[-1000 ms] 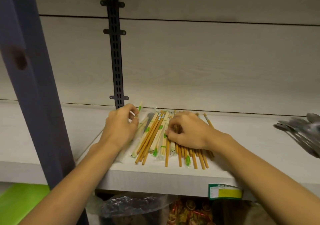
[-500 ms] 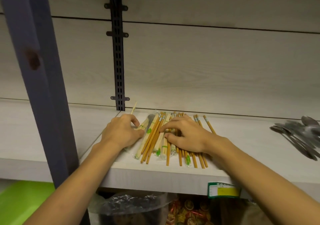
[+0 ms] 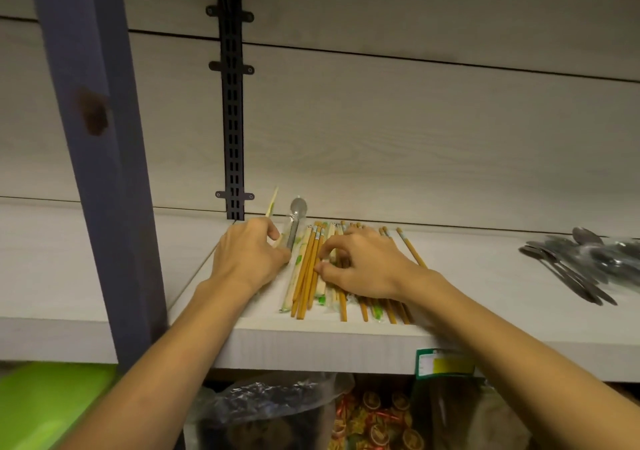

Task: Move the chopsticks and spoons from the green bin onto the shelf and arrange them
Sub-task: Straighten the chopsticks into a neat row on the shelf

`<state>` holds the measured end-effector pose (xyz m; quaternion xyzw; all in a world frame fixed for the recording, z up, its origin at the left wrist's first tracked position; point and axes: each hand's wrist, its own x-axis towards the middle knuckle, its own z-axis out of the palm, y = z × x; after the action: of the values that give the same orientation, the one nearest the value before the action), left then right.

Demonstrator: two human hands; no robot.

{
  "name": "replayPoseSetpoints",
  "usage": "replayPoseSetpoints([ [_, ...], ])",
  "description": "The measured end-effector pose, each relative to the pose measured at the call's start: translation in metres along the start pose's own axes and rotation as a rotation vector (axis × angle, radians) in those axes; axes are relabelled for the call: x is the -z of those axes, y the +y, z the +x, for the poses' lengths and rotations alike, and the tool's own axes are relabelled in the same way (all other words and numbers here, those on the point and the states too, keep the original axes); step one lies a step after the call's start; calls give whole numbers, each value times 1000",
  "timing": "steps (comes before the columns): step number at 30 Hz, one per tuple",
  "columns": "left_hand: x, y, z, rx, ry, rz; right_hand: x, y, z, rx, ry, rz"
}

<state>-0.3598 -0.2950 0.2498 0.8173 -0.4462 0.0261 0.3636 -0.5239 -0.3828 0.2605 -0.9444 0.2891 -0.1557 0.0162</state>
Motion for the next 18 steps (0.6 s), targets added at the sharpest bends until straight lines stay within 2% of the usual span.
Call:
replayPoseSetpoints([
  [8,-5,-2,-3,-39,-88,52,9,-8,4,-159,-115,198],
  [13,1,2,-5,-20,-86,79,5,-18,5,-179,-83,131],
  [18,6,4,-10,12,-49,42,13,-23,3,-242,-160,153],
])
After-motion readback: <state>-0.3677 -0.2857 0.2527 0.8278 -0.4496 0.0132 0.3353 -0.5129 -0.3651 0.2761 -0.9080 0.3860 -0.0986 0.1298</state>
